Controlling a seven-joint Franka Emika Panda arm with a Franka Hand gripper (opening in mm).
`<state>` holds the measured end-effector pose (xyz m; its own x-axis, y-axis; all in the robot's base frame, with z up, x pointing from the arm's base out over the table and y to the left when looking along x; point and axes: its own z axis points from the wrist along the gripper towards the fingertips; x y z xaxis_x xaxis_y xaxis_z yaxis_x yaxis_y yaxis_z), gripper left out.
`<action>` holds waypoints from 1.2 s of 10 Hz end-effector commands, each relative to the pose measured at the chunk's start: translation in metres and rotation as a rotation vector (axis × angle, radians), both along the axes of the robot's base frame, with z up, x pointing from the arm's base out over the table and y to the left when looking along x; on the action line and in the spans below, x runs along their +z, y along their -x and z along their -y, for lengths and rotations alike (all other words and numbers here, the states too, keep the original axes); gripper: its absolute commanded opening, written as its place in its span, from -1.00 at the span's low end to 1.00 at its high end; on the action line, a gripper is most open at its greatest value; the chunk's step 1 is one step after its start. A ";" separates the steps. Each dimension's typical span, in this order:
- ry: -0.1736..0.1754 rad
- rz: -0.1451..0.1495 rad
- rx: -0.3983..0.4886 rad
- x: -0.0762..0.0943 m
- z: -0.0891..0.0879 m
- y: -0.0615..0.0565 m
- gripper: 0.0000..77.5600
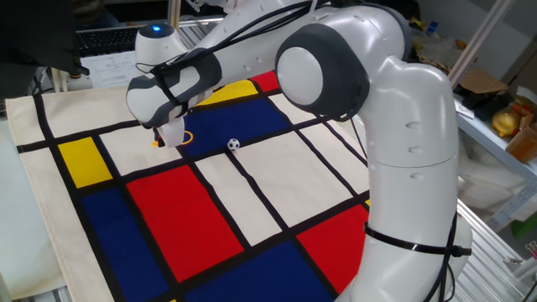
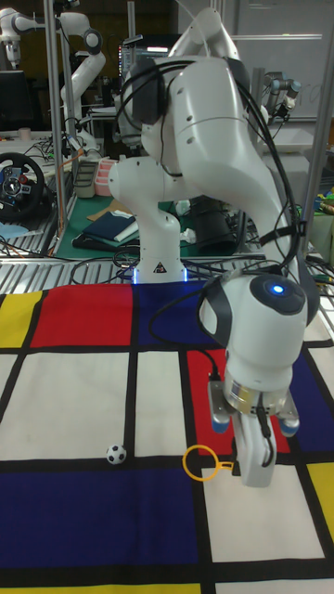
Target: Attach the bubble ring to the ball
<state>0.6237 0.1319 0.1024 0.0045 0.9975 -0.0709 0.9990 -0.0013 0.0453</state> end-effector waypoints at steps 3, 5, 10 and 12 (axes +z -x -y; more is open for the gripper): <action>0.007 0.006 0.053 0.025 0.006 0.005 -0.97; 0.006 0.005 0.063 0.030 0.009 0.006 -0.97; 0.006 0.002 0.148 0.029 0.031 0.022 -0.97; 0.008 0.000 0.172 0.028 0.038 0.026 -0.97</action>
<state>0.6093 0.1149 0.1295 -0.0928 0.9926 -0.0782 0.9945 0.0962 0.0414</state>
